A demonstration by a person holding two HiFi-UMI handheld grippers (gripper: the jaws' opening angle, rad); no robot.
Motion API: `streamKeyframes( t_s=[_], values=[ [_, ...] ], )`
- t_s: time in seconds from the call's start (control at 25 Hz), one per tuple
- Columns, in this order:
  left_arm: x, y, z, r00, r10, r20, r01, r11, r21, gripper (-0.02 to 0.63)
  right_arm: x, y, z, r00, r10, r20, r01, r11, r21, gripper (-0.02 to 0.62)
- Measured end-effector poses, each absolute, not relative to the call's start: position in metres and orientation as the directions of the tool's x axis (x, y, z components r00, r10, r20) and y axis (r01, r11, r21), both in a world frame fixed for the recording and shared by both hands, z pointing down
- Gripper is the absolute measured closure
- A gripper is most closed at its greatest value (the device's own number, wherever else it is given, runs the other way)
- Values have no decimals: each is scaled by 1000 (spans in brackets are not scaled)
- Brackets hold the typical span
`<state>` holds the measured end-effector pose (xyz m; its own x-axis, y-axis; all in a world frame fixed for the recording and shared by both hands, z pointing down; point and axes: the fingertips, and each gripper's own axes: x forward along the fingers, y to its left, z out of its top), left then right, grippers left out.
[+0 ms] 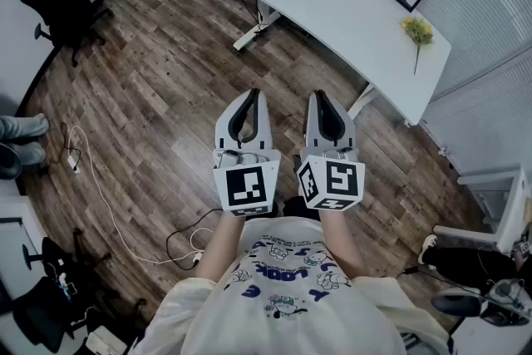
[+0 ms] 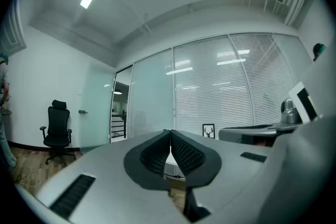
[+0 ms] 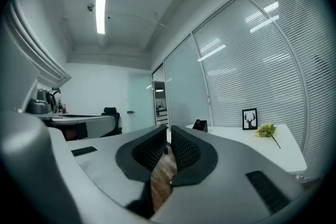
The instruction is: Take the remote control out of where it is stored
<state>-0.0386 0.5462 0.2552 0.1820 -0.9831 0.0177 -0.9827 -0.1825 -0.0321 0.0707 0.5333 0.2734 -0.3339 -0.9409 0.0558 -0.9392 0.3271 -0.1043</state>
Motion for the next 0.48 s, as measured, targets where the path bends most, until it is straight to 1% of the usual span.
streamKeyframes(
  t_s=[0.48],
  values=[
    [-50, 542, 262, 176, -984, 27, -984, -177, -24, 588, 63, 529, 281, -331, -941, 68, -939, 321, -122, 546]
  ],
)
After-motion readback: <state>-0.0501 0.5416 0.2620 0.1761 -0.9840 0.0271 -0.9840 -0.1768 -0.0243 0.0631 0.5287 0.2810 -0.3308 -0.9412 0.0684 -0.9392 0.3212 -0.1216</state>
